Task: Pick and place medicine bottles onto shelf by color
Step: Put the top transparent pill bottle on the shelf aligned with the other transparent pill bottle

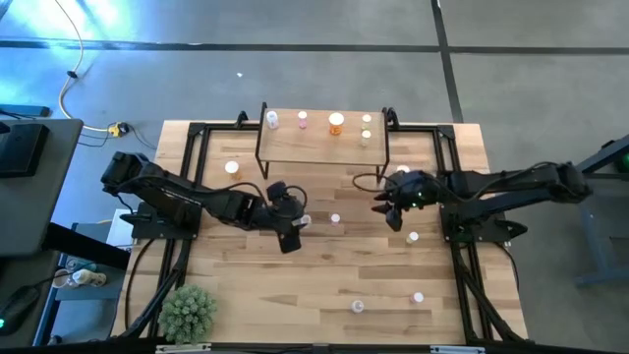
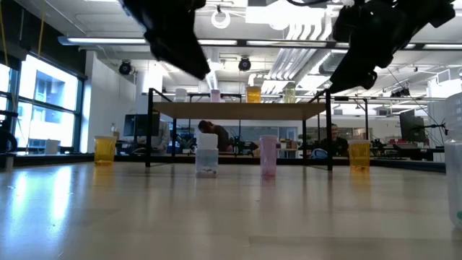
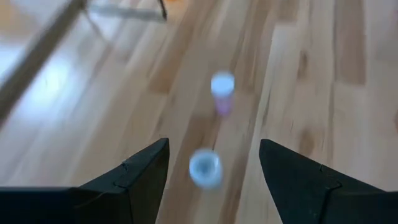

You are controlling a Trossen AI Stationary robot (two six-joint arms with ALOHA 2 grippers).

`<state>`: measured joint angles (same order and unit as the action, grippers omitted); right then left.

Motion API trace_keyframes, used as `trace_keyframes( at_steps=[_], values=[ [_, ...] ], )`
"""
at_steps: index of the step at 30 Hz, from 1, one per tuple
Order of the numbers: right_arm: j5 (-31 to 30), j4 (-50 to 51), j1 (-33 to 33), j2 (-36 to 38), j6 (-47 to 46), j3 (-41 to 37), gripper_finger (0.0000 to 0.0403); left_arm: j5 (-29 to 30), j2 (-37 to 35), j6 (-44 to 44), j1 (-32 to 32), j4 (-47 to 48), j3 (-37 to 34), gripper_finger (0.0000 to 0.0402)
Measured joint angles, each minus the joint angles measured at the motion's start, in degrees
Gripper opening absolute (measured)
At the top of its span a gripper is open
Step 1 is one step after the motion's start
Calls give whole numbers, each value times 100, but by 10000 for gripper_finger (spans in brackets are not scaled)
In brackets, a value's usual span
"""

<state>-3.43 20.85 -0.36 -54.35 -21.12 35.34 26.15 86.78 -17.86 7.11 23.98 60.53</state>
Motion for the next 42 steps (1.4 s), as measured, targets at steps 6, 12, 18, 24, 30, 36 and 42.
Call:
trace_keyframes(
  at_steps=[6, 12, 18, 24, 30, 36, 42],
  values=[
    [-509, -273, 358, 0, 14, -150, 168, 11, 12, -576, 245, 157, -346, 241],
    [-548, -307, 380, 0, 11, -134, 168, 470, 12, -1096, 533, -15, -837, 241],
    [-533, -314, 380, 0, 10, -132, 168, 929, 12, -1252, 735, -869, -1412, 241],
    [-529, -316, 380, 0, -111, -128, 168, 1067, 165, -1202, 710, -1906, -1870, 241],
    [-528, -342, 380, 0, -103, -127, 168, 1069, 555, -852, 569, -2895, -2075, 241],
    [-512, -336, 380, -2, -98, -126, 168, 1032, 1089, -613, 360, -3494, -2085, 241],
    [-511, -336, 380, -2, -97, -126, 168, 1011, 1517, -476, 232, -4170, -2083, 241]
  ],
)
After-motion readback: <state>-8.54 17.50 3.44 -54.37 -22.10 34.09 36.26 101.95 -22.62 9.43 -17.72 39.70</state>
